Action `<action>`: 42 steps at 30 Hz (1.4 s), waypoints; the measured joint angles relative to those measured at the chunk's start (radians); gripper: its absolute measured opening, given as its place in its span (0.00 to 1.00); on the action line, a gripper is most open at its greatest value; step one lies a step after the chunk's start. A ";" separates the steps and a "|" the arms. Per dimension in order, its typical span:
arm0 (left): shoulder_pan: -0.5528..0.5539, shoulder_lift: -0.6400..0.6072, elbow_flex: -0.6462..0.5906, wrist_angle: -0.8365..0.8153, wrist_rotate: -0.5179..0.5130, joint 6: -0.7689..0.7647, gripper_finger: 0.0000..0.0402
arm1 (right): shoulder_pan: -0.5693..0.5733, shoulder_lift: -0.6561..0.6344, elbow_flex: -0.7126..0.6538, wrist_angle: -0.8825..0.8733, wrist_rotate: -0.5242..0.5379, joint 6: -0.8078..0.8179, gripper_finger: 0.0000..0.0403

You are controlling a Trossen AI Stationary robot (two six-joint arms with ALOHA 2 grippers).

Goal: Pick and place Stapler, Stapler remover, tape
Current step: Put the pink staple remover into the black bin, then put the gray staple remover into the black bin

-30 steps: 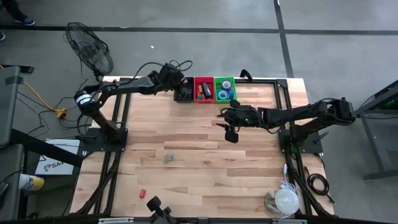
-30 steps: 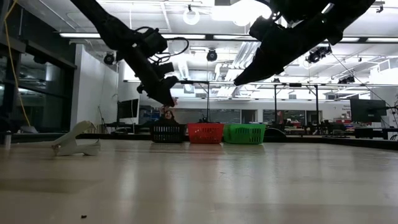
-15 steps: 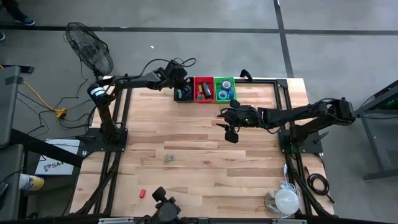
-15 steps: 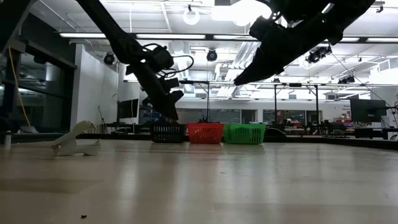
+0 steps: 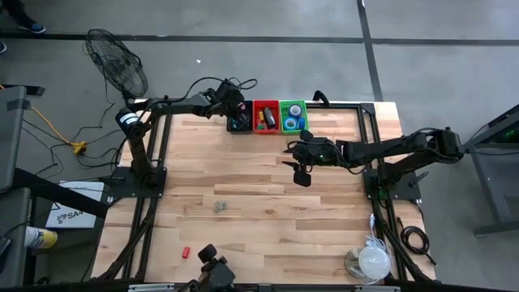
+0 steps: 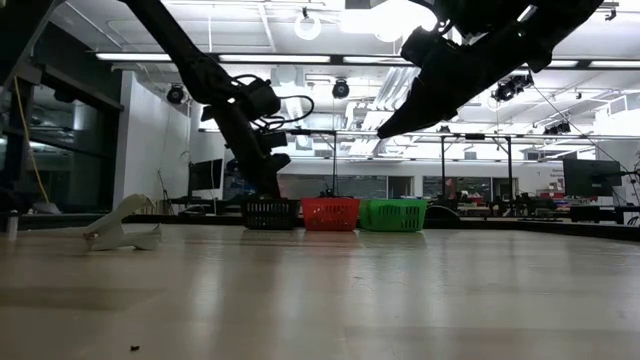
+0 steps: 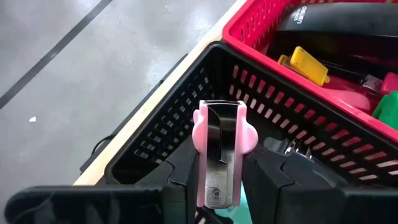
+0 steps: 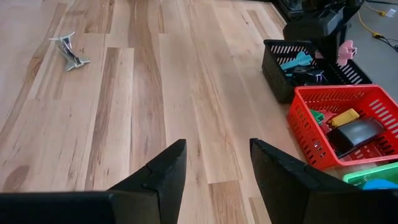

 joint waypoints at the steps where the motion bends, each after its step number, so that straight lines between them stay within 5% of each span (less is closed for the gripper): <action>1: 0.000 0.000 0.000 0.000 0.000 0.000 0.21 | 0.000 0.000 0.000 0.000 0.000 0.000 0.43; 12: -0.001 0.000 0.000 0.001 0.035 -0.004 0.46 | 0.000 0.000 0.000 0.000 0.000 0.001 0.43; 30: -0.001 -0.011 0.000 -0.015 0.037 -0.038 0.48 | 0.000 0.000 0.000 0.000 0.000 0.003 0.43; 42: -0.005 -0.107 0.000 -0.164 0.076 -0.065 0.48 | 0.000 0.000 0.000 -0.008 -0.001 0.003 0.43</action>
